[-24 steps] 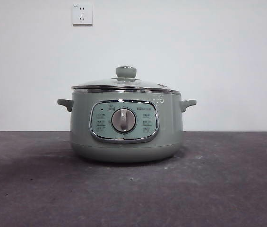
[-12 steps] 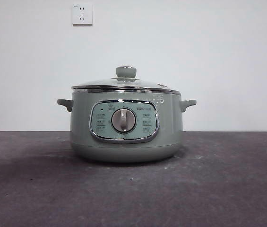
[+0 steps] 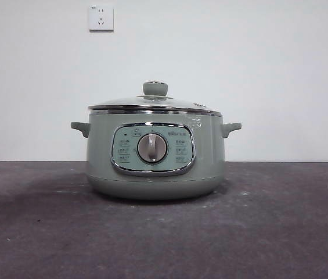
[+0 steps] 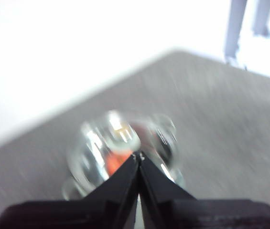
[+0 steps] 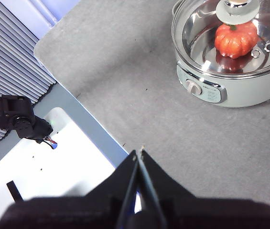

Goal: Pick up the pumpkin,open the lid,put the pumpkin in the pot,close the lid

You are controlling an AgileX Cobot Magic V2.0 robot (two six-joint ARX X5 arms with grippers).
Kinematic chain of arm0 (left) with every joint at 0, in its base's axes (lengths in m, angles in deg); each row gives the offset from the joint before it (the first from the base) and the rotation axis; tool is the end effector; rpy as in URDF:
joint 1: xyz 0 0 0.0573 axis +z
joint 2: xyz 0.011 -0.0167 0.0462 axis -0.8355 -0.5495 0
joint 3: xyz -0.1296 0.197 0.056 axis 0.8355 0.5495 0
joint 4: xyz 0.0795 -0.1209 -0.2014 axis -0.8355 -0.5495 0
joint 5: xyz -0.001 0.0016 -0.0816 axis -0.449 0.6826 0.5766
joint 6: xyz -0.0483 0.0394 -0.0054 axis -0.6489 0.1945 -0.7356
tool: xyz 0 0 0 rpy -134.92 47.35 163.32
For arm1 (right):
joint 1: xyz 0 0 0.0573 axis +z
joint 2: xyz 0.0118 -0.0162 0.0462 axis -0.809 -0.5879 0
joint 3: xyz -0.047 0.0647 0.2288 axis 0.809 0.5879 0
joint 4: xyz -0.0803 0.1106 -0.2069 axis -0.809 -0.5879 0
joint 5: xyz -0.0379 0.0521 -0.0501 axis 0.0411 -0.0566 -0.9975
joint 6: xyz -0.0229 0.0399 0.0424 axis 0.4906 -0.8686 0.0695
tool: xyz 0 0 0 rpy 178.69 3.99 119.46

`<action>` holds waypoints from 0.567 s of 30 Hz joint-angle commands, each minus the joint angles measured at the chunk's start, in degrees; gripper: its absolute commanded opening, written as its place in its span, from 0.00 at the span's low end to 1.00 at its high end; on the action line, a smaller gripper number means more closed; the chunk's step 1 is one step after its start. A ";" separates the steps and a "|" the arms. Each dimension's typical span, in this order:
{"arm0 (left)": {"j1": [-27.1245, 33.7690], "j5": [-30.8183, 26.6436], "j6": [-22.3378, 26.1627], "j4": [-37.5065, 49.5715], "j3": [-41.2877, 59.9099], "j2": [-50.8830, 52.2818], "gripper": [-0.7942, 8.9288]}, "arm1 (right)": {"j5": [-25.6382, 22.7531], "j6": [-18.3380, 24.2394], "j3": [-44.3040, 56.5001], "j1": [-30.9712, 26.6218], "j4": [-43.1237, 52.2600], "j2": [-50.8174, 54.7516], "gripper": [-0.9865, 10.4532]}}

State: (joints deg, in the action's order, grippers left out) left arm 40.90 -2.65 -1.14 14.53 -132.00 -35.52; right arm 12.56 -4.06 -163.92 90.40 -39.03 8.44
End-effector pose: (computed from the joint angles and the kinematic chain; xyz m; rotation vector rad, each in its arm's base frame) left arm 0.1382 -0.0566 0.4263 0.1885 0.1788 -0.7000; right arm 0.1123 0.1004 0.4315 -0.0673 0.7895 0.8999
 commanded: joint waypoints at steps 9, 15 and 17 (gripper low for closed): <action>11.30 -8.79 2.67 30.36 32.70 22.88 0.08 | 0.07 0.11 0.07 0.04 -0.87 1.22 0.09; 13.81 -13.64 1.22 38.21 49.79 34.64 0.08 | 0.04 0.09 0.07 0.04 -0.87 1.64 0.09; 13.99 -15.12 1.03 39.23 54.18 37.33 0.08 | 0.07 0.11 0.07 0.04 -0.87 1.92 0.09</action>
State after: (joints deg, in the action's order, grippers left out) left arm 54.69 -17.29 0.50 53.18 -79.83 1.09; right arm 12.56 -4.06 -163.92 90.40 -39.03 10.07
